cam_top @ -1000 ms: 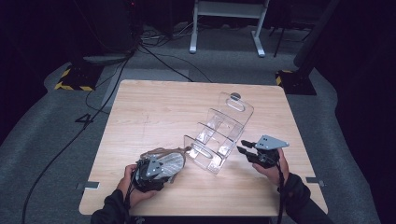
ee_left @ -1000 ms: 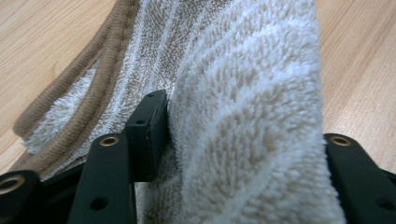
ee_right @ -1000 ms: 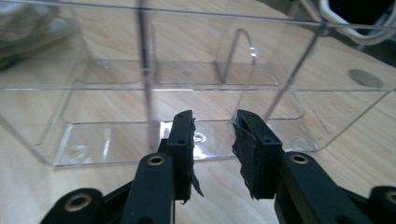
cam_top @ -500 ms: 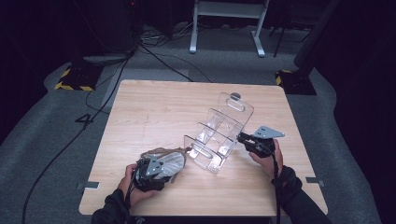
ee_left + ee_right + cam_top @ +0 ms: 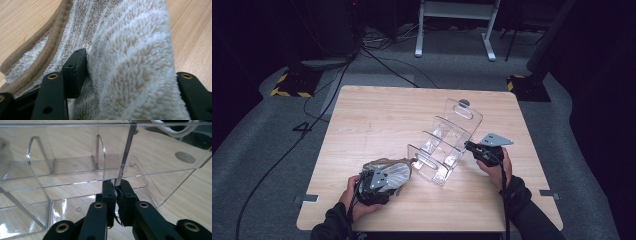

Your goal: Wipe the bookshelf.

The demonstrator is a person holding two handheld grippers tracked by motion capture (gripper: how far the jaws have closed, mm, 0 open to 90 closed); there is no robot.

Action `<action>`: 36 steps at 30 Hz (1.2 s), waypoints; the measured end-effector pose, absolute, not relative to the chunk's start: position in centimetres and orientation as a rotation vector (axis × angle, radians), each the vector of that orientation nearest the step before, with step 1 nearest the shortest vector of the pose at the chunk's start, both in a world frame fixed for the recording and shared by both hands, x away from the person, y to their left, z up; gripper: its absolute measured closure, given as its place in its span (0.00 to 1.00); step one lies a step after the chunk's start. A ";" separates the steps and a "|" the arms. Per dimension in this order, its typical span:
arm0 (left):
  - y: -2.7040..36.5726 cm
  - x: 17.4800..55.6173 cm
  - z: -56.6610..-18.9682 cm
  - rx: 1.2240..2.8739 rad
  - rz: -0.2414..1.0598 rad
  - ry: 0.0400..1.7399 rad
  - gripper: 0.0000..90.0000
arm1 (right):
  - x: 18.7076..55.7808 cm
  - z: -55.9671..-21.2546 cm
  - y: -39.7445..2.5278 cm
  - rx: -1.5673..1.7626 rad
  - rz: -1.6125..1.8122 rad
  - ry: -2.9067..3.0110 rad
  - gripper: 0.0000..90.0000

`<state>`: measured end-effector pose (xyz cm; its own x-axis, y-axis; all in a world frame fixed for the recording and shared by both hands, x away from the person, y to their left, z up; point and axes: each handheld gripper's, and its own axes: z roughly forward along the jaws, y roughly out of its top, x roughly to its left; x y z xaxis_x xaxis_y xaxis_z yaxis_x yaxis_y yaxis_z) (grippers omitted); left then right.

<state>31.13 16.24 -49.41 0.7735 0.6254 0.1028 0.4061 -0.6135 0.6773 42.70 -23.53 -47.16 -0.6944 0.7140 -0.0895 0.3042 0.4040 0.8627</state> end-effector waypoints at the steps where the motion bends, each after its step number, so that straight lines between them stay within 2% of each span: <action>1: 16.1 31.1 -49.4 2.312 0.436 0.761 0.46 | 42.6 -47.1 -23.5 0.863 1.221 2.221 0.95; 9: 14.4 30.6 -49.4 2.324 0.437 0.714 0.47 | 41.6 -46.9 -23.0 0.846 1.212 2.250 0.96; 22: 14.4 30.8 -49.5 2.313 0.427 0.737 0.45 | 38.6 -46.6 -22.5 0.791 1.210 2.311 0.94; 28: 14.5 30.8 -49.4 2.316 0.427 0.732 0.45 | 36.8 -46.1 -22.1 0.754 1.230 2.338 0.90; 31: 14.5 30.9 -49.4 2.315 0.424 0.732 0.45 | 35.8 -45.7 -22.0 0.722 1.226 2.340 0.80; 36: 14.5 30.9 -49.4 2.322 0.415 0.719 0.47 | 34.6 -44.3 -23.2 0.731 1.274 2.316 0.77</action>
